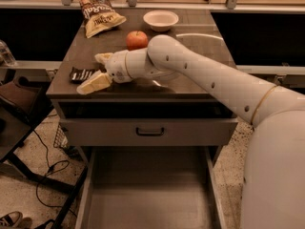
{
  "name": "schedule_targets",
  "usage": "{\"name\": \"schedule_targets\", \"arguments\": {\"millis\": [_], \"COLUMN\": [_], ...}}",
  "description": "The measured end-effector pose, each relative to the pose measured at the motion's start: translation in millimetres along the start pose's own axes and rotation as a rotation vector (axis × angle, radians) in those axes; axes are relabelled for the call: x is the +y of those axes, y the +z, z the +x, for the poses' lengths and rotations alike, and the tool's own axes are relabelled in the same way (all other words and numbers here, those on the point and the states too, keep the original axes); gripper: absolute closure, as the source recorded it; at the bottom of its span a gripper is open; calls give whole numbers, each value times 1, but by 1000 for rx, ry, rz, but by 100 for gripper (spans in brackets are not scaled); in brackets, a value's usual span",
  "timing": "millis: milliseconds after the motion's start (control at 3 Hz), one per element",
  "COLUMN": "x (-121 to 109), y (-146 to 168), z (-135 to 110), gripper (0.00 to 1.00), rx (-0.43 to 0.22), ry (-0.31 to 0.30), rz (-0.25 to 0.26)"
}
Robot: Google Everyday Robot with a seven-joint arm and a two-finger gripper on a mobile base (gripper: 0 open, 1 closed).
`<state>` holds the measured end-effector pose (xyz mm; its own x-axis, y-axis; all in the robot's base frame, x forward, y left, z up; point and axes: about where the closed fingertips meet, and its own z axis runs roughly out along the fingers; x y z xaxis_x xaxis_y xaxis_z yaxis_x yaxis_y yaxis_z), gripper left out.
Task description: Place rxbar chocolate into middle drawer
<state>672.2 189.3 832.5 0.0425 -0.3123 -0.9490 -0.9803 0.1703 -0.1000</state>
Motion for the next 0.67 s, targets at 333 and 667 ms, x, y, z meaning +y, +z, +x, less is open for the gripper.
{"name": "schedule_targets", "arguments": {"millis": [333, 667], "x": [2, 2], "y": [2, 3], "z": [0, 0], "gripper": [41, 65], "rx": [-1, -1], "ry": [0, 0], "rz": [-4, -5]}}
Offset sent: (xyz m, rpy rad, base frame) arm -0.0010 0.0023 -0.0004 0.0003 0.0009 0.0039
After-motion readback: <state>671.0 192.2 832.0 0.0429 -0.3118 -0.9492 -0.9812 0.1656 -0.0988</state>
